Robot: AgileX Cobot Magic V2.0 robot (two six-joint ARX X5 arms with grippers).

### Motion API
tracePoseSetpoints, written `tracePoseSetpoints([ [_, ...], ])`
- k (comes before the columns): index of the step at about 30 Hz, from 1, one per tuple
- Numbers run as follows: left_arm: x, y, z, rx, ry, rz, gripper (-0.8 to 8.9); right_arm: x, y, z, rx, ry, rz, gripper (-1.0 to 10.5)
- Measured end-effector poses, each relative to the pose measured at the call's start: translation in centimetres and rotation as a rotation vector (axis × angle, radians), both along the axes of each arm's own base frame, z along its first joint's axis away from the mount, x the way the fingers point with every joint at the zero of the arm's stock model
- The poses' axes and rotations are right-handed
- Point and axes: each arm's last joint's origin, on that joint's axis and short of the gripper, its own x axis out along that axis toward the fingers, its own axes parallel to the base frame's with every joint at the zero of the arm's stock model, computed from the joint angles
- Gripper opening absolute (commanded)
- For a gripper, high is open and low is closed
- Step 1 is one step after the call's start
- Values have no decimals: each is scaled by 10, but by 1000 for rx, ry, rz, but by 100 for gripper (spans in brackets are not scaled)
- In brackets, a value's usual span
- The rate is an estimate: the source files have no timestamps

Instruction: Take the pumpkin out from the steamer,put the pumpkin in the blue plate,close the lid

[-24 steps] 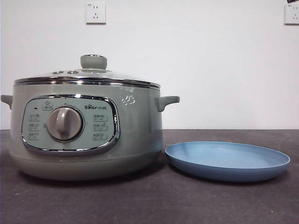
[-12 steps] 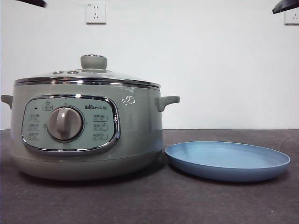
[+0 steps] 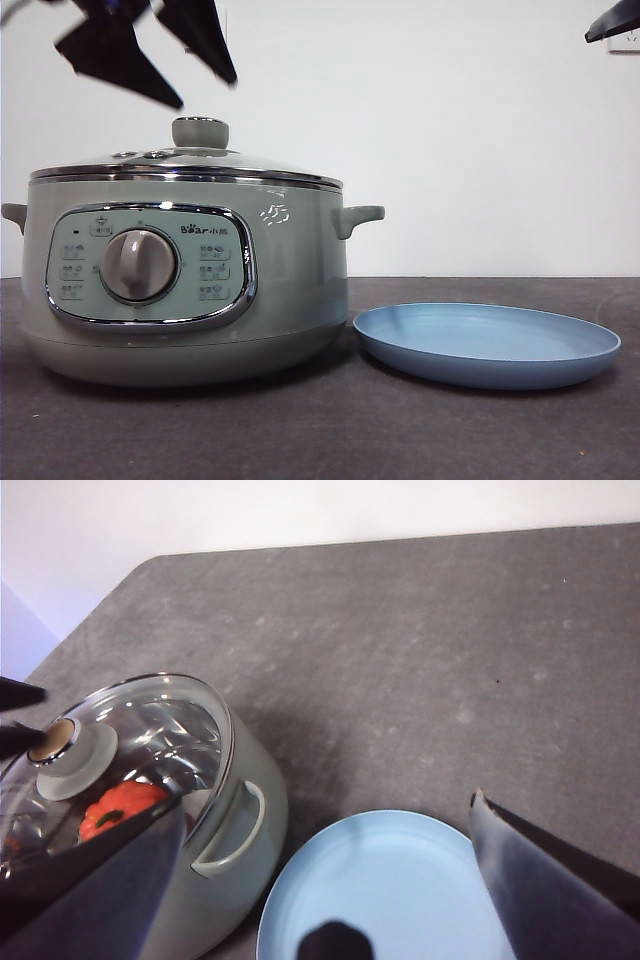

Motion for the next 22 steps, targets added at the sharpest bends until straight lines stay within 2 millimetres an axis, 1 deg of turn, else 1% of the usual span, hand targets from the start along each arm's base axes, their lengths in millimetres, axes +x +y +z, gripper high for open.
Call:
tracePoseSetpoints([
  [5, 7, -7, -18, 42, 75, -16, 376, 0, 0, -1, -2, 9, 0, 473],
  [9, 7, -7, -19, 65, 75, -20, 371, -1, 0, -1, -3, 15, -1, 473],
  [10, 7, -7, -19, 74, 70, -15, 352, -1, 0, -1, -3, 15, -1, 473],
  [11, 7, -7, -19, 83, 69, -7, 290, -1, 0, -1, -3, 15, -1, 473],
  [12, 7, -6, -19, 92, 69, 0, 221, -1, 0, -1, -3, 15, -1, 472],
  [14, 7, -6, -19, 96, 62, -4, 40, -1, 0, -1, -3, 15, -1, 472],
  [15, 7, -7, -18, 98, 59, -9, -23, -1, 0, -1, -3, 15, -1, 472],
  [16, 7, -8, -19, 102, 57, -14, -7, -1, 0, -1, -3, 15, -1, 471],
  [22, 7, -8, -18, 111, 44, -25, -9, -1, 0, -1, -3, 15, 0, 469],
])
